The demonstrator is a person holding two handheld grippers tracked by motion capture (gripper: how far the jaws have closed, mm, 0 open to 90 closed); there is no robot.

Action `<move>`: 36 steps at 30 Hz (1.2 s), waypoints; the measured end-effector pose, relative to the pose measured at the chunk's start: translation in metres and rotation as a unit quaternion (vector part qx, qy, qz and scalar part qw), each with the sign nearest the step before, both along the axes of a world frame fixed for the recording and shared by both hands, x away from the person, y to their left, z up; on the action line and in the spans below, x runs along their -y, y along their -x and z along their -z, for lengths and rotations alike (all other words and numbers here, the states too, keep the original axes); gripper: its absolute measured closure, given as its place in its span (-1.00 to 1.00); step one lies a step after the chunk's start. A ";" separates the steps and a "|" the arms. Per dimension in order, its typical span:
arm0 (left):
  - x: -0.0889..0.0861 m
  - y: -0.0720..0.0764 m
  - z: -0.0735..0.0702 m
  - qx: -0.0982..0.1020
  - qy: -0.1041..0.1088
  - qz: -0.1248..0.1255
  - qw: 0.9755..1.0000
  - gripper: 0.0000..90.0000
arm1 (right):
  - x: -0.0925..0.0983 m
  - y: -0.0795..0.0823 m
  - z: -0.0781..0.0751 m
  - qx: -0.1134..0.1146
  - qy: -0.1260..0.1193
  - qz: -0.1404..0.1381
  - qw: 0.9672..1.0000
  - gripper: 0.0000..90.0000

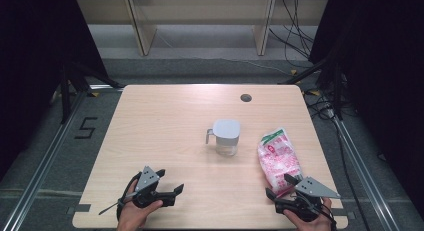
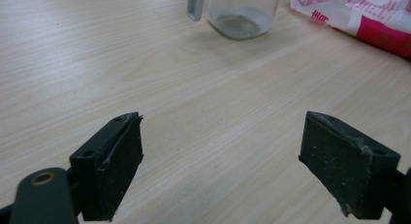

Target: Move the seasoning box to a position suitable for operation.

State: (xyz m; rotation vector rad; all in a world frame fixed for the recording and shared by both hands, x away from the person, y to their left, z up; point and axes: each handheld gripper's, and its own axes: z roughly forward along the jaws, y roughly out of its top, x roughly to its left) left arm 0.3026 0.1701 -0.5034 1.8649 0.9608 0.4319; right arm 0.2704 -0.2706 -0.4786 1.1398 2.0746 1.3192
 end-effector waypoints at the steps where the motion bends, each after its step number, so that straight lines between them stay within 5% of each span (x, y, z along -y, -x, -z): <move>1: 0.000 0.000 0.000 0.002 0.003 -0.001 1.000 -0.68 | -0.002 0.002 0.000 -0.010 -0.010 0.006 1.000 -0.58; 7: 0.002 0.000 0.001 -0.002 0.022 -0.022 1.000 -0.68 | -0.001 -0.001 0.001 0.000 0.003 0.001 1.000 -0.58; 17: 0.006 -0.003 0.000 0.011 0.022 -0.017 1.000 -0.67 | 0.000 -0.001 0.001 -0.002 -0.003 0.000 1.000 -0.58; 22: 0.011 -0.010 -0.001 0.004 -0.002 -0.019 1.000 -0.66 | 0.000 -0.003 0.003 -0.004 -0.001 -0.003 1.000 -0.56; 25: 0.017 -0.021 -0.005 0.008 -0.004 -0.019 1.000 -0.63 | -0.001 -0.001 0.002 -0.016 -0.008 0.004 1.000 -0.56; 32: 0.037 -0.051 -0.009 0.030 0.002 -0.001 1.000 -0.49 | 0.002 -0.004 0.003 -0.001 0.004 -0.001 1.000 -0.56; 36: 0.058 -0.074 -0.017 0.056 -0.024 0.005 0.998 -0.25 | 0.001 -0.003 0.003 -0.010 -0.012 0.006 1.000 -0.56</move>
